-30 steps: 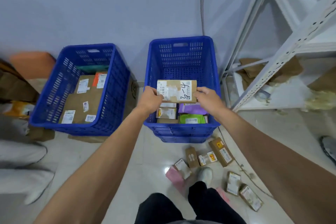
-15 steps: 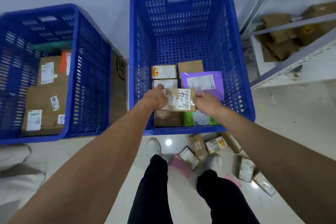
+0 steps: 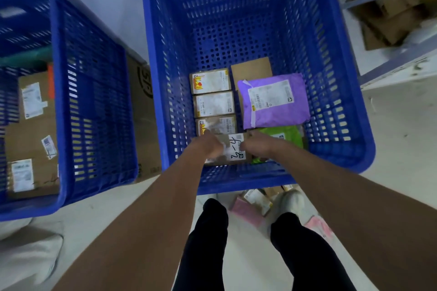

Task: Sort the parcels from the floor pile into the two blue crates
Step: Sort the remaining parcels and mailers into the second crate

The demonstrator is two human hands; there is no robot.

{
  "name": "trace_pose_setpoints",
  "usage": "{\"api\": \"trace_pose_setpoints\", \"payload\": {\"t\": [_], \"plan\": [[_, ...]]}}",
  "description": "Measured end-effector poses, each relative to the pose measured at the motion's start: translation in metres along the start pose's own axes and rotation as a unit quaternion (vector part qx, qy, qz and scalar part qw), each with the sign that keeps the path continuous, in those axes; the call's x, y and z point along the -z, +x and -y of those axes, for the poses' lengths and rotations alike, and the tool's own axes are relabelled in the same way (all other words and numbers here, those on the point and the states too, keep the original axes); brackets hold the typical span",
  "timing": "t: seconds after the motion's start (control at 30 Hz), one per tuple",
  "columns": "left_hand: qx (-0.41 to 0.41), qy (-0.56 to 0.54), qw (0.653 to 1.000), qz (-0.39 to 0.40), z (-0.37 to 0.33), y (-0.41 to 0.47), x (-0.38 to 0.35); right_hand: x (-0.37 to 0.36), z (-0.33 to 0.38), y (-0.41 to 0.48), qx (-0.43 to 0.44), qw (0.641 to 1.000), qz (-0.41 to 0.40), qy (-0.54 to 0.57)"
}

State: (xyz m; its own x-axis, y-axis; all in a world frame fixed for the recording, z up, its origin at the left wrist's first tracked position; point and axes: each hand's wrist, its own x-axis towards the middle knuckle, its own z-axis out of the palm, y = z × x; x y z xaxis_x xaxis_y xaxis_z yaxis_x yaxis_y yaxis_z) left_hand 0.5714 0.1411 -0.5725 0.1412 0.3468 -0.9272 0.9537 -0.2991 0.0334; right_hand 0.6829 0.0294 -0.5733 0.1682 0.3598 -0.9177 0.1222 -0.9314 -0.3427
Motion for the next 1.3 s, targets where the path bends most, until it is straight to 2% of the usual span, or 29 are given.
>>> {"api": "trace_pose_setpoints", "payload": {"t": [0.2,0.33,0.53,0.7,0.93,1.3], "plan": [[0.000,0.026,1.000,-0.005,-0.007,-0.002,-0.008,-0.002,-0.006,0.007,-0.008,1.000,0.030,0.001],[-0.008,0.057,0.998,-0.006,-0.006,-0.005,-0.011,-0.001,-0.006,0.002,0.004,1.000,0.016,-0.012],[-0.027,0.009,0.999,-0.036,-0.005,-0.031,-0.007,0.017,-0.002,-0.036,0.039,0.999,-0.008,-0.017],[-0.038,-0.069,0.992,-0.098,-0.016,-0.064,-0.001,0.031,-0.012,-0.070,0.065,0.995,-0.057,-0.045],[-0.067,-0.188,0.962,-0.186,-0.028,-0.130,-0.013,0.042,-0.032,-0.133,0.109,0.979,-0.139,-0.104],[-0.088,-0.184,0.922,-0.329,0.002,-0.223,-0.049,0.027,-0.077,-0.212,0.138,0.958,-0.223,-0.112]]}}
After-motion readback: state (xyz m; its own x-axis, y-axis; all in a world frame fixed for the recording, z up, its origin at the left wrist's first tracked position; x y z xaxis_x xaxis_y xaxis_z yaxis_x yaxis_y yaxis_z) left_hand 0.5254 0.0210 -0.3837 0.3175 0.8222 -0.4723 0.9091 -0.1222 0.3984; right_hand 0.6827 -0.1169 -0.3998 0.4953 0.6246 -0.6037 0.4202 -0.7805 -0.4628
